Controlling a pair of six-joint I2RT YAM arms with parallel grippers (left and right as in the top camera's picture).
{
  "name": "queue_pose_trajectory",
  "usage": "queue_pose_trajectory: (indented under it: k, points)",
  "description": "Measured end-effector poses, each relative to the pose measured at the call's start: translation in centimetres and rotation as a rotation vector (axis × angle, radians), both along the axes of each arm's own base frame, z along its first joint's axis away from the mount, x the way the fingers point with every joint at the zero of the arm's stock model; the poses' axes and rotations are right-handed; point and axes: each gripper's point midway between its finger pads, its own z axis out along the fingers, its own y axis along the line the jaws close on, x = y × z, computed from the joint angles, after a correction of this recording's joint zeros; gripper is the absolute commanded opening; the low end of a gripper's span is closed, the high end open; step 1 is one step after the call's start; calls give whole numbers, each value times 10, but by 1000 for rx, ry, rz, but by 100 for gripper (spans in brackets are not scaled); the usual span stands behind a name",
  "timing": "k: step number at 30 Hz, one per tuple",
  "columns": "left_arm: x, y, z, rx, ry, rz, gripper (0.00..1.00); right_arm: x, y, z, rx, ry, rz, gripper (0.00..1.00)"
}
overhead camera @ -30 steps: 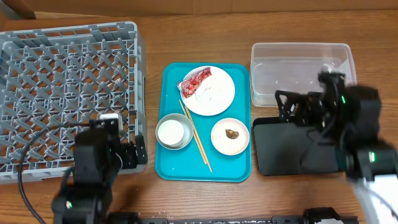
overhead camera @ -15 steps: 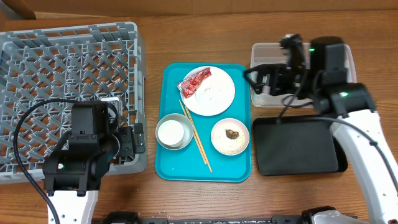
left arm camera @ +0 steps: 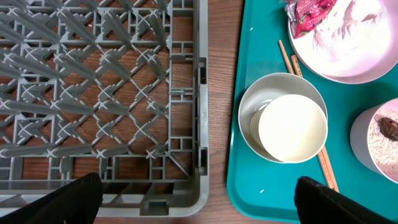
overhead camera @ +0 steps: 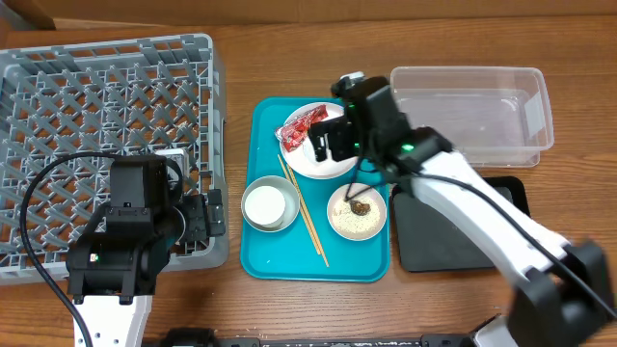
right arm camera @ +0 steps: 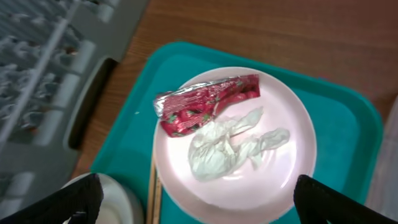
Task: Sort waste into correct bins and load items into the dishwasher
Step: 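Grasp the white tissue from the plate with the right gripper, drop into clear bin, then grasp the red snack wrapper with the right gripper, drop into clear bin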
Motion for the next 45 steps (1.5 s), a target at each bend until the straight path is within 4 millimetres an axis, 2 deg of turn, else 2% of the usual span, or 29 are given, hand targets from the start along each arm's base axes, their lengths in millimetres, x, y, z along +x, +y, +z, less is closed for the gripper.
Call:
queue_pose_trajectory:
  k: [4,8,10,12,13,14,18,20,23,25,29,31,32,33,34,36,38,39,40,41,42,44,45]
  points:
    - [0,0,0,0,0,0,100,11,4,-49,-27,76,-59,100]
    - [0,0,0,0,0,0,100,10,3,-98,-57,178,-112,100]
    - [0,0,0,1,0,0,100,9,2,-115,-64,212,-128,100]
    - [0,0,0,0,0,0,100,7,1,-129,-73,244,-141,88]
    - [0,0,0,0,0,0,100,6,1,-133,-74,255,-143,79]
    - [0,0,0,0,0,0,100,6,1,-136,-75,259,-150,64]
    - [0,0,0,0,0,0,100,6,2,-136,-62,268,-163,24]
    - [0,0,0,0,0,0,100,5,2,-135,-58,279,-170,11]
    - [0,0,0,0,0,0,100,2,0,-131,-79,305,-168,4]
    - [0,0,0,0,-1,0,100,3,-1,-124,-89,313,-177,4]
    - [0,0,0,0,-1,0,100,19,-13,-76,-98,261,-224,4]
    - [0,0,0,0,-2,0,100,31,-27,-41,-77,204,-265,4]
    - [0,0,0,0,-2,0,100,36,-38,-22,-64,172,-292,4]
    - [0,0,0,0,-2,0,100,43,-70,19,-38,113,-366,4]
    - [0,0,0,0,-1,0,100,43,-77,25,-36,109,-380,4]
    - [0,0,0,0,-2,0,100,43,-110,40,-41,106,-449,4]
    - [0,0,1,0,-2,0,100,41,-139,39,-63,135,-515,5]
    - [1,0,1,0,-5,0,100,39,-151,34,-80,158,-542,22]
    - [2,0,2,0,-10,0,100,37,-159,26,-97,188,-561,54]
    - [3,0,2,0,-15,0,100,38,-166,22,-98,201,-582,71]
    - [4,0,3,-1,-18,0,100,39,-168,19,-96,209,-584,80]
    - [4,0,3,-1,-21,0,100,45,-164,18,-69,204,-576,82]
    - [4,0,3,-1,-22,0,100,49,-160,19,-47,195,-565,80]
